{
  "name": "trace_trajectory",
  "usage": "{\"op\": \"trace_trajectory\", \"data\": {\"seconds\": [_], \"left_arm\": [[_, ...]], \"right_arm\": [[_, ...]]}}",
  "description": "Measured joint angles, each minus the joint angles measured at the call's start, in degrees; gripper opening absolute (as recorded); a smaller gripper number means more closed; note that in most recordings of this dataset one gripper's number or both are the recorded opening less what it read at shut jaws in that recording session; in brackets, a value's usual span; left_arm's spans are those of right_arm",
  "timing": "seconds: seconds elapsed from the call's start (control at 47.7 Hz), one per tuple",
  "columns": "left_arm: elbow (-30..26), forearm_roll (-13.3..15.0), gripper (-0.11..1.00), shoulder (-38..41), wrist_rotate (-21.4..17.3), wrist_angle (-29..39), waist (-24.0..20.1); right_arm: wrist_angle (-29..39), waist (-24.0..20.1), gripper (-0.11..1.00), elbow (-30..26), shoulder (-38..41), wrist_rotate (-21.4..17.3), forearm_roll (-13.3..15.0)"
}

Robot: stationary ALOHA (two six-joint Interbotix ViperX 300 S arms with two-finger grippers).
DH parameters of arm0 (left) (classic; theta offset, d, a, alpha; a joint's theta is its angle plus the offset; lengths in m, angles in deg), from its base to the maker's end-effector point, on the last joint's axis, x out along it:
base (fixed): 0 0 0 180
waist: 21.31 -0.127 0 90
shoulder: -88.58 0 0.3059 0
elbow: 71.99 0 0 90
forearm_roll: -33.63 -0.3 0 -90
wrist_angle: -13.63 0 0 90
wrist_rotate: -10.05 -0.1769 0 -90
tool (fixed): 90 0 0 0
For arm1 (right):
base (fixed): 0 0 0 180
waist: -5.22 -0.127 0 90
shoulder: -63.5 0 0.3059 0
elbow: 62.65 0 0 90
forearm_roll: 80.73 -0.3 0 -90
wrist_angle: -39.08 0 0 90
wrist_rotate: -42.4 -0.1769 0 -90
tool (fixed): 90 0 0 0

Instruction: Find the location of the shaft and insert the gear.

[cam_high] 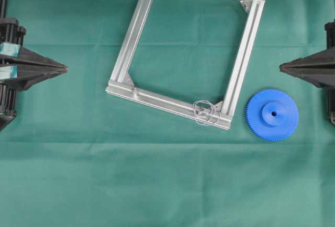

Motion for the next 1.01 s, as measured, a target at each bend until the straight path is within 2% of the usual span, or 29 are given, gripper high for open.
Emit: {"op": "trace_trajectory", "data": {"seconds": [0.063,0.147,0.356,0.524,0.608,0.691,0.901,0.943,1.006], "left_arm": [[-0.44,0.26,0.01,0.0,-0.44,1.85,0.0],[-1.14,0.44,0.01,0.0,-0.44,3.52,0.0],[-1.32,0.53,0.01,0.09,-0.44,4.31,0.0],[-1.32,0.62,0.01,0.26,-0.44,4.48,0.0],[-1.32,0.62,0.01,0.26,-0.35,4.57,0.0],[-1.32,0.53,0.01,0.26,-0.44,4.66,0.0],[-1.32,0.62,0.01,0.26,-0.35,4.75,0.0],[-1.32,0.62,0.01,0.26,-0.44,4.75,0.0],[-1.32,0.62,0.01,0.26,-0.35,4.75,-0.09]], "right_arm": [[0.53,-0.09,0.05,0.0,0.18,0.0,0.0],[3.78,0.0,0.01,-0.44,0.26,0.26,0.0],[11.78,0.0,0.01,-2.37,0.35,0.0,0.0],[13.54,0.0,0.01,-2.55,0.26,0.0,0.0],[13.8,0.0,0.06,-2.55,0.26,-0.09,0.0],[13.8,0.0,0.19,-2.55,0.35,-0.09,0.0],[13.89,0.0,0.78,-2.64,0.35,-1.23,0.0],[13.89,0.0,0.87,-2.64,0.35,-1.58,0.0],[13.97,0.0,0.93,-2.55,0.35,-1.85,0.0]]}}
